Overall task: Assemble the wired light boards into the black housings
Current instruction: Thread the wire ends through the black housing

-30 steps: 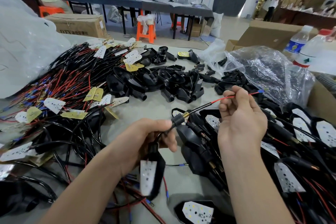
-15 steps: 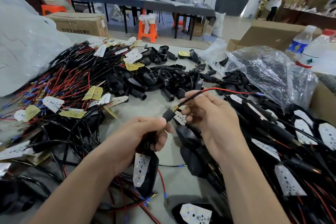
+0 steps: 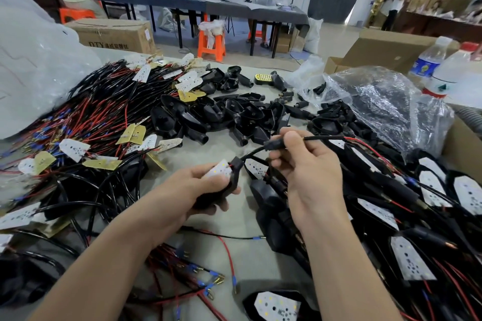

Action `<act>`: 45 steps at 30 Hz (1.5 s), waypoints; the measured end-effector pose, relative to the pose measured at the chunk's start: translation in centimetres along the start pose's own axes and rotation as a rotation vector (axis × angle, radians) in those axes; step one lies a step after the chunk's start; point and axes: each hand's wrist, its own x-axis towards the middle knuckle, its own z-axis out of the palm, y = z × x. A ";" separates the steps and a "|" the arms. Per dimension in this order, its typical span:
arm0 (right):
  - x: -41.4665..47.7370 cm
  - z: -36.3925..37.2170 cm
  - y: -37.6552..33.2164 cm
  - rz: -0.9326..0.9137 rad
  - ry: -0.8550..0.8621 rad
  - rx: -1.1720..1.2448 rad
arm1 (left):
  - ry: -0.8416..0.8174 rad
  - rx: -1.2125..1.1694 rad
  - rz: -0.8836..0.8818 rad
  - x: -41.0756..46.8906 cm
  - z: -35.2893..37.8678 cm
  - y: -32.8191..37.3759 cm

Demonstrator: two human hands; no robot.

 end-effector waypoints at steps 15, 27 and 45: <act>-0.8 0.6 1.6 0.080 -0.212 -0.203 | 0.161 0.101 0.056 -0.4 1.1 0.5; -0.9 0.6 1.5 0.058 -0.110 -0.240 | 0.350 0.120 0.218 -0.7 2.2 0.4; -0.8 -0.1 1.5 0.114 -0.320 -0.227 | 0.467 0.188 0.311 -0.6 1.5 0.0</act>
